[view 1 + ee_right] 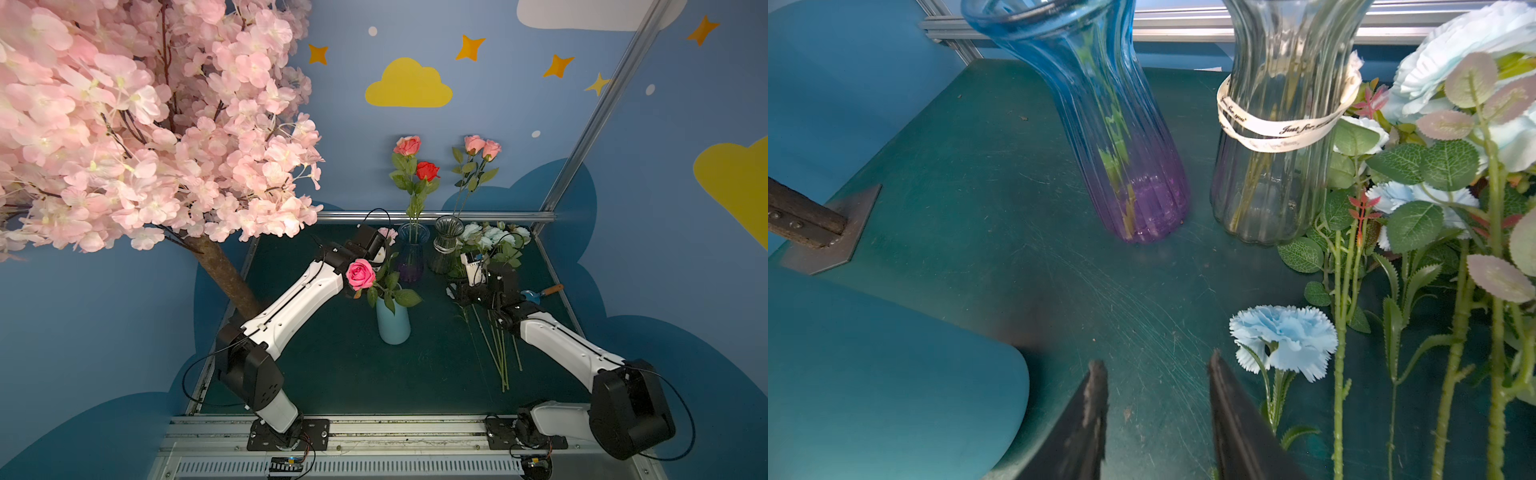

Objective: Pick out blue flowers from the vase
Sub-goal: Move the vase to the center of the board.

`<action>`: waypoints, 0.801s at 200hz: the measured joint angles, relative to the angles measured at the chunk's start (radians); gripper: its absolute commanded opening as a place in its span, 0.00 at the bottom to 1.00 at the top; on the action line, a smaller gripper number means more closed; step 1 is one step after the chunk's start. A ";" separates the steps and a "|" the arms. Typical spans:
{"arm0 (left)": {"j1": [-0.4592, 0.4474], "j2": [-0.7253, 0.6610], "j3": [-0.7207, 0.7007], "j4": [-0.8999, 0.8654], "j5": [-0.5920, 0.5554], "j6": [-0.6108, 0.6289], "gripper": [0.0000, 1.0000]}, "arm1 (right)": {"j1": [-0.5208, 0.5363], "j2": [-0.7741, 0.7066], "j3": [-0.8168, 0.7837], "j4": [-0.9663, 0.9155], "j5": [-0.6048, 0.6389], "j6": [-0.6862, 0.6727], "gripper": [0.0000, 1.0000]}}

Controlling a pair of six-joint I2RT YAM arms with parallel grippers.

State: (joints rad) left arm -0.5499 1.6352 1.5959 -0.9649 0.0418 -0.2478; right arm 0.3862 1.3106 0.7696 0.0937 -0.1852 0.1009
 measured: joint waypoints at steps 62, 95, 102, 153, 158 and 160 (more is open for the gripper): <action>0.056 0.125 0.161 -0.075 -0.012 0.035 0.03 | 0.000 0.000 0.000 0.001 -0.002 0.002 0.41; 0.079 0.212 0.294 -0.097 -0.058 0.063 0.03 | 0.000 0.000 0.000 0.003 -0.009 0.007 0.41; 0.084 0.229 0.322 -0.101 -0.069 0.066 0.03 | 0.000 0.000 0.000 0.005 -0.010 0.007 0.41; 0.127 0.313 0.492 -0.135 -0.135 0.095 0.02 | -0.003 0.000 0.000 0.015 -0.018 0.012 0.41; 0.132 0.320 0.505 -0.142 -0.139 0.098 0.02 | -0.003 0.001 0.000 0.016 -0.019 0.012 0.41; 0.133 0.323 0.512 -0.145 -0.140 0.099 0.02 | -0.003 0.001 0.000 0.016 -0.019 0.013 0.41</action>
State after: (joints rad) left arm -0.4168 1.9587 2.1075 -1.1099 -0.0986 -0.1490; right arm 0.3832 1.3117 0.7696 0.1101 -0.2039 0.1135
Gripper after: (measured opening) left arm 0.096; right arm 0.411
